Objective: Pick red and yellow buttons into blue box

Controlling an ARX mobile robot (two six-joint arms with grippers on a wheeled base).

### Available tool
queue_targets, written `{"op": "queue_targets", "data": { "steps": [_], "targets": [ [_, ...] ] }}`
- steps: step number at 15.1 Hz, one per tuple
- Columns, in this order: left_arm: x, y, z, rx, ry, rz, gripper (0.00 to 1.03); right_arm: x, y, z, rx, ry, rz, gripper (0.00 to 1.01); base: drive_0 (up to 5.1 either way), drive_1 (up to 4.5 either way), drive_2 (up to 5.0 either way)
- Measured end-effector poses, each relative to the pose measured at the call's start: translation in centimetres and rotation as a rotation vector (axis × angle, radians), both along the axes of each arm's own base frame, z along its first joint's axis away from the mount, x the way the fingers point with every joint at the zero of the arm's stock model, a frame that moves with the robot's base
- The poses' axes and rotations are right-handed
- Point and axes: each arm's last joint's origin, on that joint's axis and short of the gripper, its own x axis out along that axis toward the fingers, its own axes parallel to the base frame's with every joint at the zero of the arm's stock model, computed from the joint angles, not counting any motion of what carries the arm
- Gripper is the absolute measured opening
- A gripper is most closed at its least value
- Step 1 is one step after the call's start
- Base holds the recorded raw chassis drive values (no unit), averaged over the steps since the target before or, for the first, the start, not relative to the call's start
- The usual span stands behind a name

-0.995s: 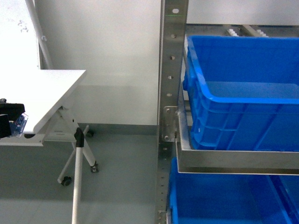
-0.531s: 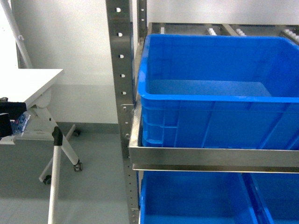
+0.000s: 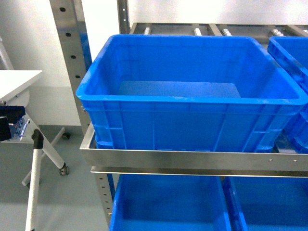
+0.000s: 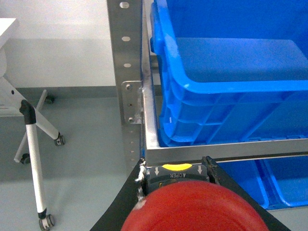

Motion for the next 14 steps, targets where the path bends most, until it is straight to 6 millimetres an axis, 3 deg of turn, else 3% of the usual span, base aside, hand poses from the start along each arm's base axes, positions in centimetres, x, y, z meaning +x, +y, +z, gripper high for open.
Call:
{"op": "queue_targets", "data": {
  "steps": [14],
  "targets": [
    [0.0,0.0,-0.01,0.0,0.002,0.0,0.27,0.01,0.0,0.01,0.0,0.0,0.0,0.31,4.9,-2.38,-2.4]
  ]
}}
